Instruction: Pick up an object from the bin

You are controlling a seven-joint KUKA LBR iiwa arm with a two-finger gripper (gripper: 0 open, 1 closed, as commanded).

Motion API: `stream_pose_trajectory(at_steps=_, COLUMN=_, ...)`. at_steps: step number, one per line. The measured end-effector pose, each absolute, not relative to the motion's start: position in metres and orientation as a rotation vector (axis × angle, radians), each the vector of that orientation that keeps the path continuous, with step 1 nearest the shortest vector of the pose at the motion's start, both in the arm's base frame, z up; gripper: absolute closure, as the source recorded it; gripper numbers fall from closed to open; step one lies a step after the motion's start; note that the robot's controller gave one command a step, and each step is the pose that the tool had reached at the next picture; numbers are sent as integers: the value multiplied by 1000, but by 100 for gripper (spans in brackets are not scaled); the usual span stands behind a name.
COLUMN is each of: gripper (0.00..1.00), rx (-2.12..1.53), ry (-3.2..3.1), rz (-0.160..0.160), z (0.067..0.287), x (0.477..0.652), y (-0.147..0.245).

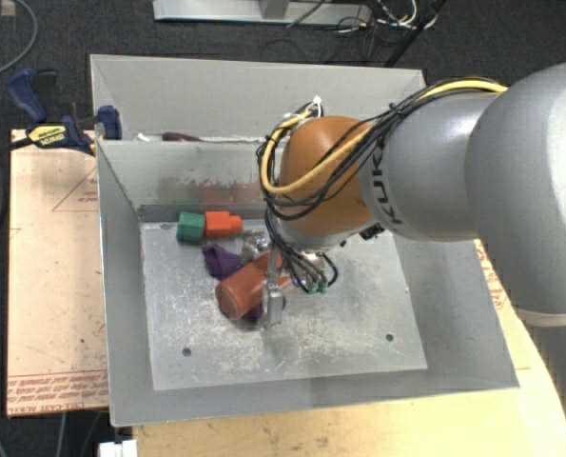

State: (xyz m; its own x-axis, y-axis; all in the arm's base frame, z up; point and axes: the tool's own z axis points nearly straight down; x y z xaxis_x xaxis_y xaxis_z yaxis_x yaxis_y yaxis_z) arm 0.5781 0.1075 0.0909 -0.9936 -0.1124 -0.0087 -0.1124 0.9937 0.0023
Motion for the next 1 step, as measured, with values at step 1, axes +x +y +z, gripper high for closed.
stream_pose_trajectory(at_steps=1, gripper=100, rx=-135, ry=3139, rz=5, z=71, x=597, y=84)
